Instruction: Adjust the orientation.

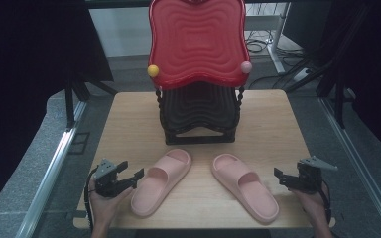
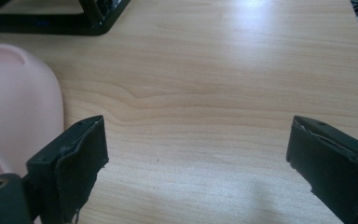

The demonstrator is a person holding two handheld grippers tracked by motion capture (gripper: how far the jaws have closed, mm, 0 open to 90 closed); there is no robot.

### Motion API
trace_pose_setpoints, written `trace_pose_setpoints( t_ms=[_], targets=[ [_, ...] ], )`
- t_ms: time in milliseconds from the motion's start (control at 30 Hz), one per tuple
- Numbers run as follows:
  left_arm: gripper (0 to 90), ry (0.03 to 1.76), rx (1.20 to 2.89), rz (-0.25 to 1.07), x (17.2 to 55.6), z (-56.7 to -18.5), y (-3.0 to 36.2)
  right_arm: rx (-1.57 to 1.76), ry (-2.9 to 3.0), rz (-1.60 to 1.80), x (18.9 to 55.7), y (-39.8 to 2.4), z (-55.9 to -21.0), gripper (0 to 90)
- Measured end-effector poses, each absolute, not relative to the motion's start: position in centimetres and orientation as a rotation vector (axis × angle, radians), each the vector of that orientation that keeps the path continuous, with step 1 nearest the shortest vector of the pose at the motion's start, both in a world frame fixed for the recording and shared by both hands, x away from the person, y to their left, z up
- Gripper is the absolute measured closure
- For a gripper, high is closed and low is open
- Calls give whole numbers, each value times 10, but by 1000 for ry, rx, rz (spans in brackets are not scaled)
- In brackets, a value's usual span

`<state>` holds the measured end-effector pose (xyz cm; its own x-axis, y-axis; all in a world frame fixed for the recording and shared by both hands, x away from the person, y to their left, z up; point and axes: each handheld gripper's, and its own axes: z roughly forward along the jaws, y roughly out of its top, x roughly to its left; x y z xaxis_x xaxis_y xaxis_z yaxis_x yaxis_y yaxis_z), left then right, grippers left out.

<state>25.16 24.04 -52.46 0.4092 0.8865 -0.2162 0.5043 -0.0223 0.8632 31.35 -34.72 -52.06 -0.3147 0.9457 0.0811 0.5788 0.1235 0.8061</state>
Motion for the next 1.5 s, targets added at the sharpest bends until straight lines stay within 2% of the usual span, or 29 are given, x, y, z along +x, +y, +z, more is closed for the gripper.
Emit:
trace_pose_setpoints(
  t_ms=[133, 200, 267, 333, 367, 433, 500, 600, 833, 1200, 1500],
  targets=[
    [289, 1240, 1670, 482, 252, -525, 244, 1461, 1925, 1102, 310, -351, -514, 95],
    [362, 1239, 1674, 483, 251, -527, 247, 1458, 1906, 1123, 305, -352, -510, 118],
    [467, 1235, 1678, 484, 250, -527, 248, 1453, 1908, 1127, 303, -352, -508, 125],
    [609, 1232, 1693, 482, 249, -528, 249, 1444, 1903, 1143, 299, -351, -505, 143],
    [609, 1226, 1704, 471, 249, -528, 250, 1444, 1903, 1143, 299, -351, -505, 143],
    [771, 1236, 1738, 452, 247, -529, 250, 1433, 1910, 1151, 298, -349, -503, 146],
    [897, 1227, 1771, 413, 244, -531, 250, 1411, 1924, 1164, 295, -346, -500, 151],
    [900, 1242, 1845, 398, 245, -537, 248, 1389, 1929, 1165, 295, -342, -497, 151],
    [900, 1222, 1906, 329, 245, -549, 240, 1340, 1932, 1201, 290, -338, -487, 154],
    [900, 1185, 1901, 288, 229, -552, 236, 1319, 1924, 1212, 286, -333, -481, 161],
    [900, 1076, 1956, 191, 217, -556, 211, 1308, 1927, 1209, 284, -328, -478, 161]
  ],
)
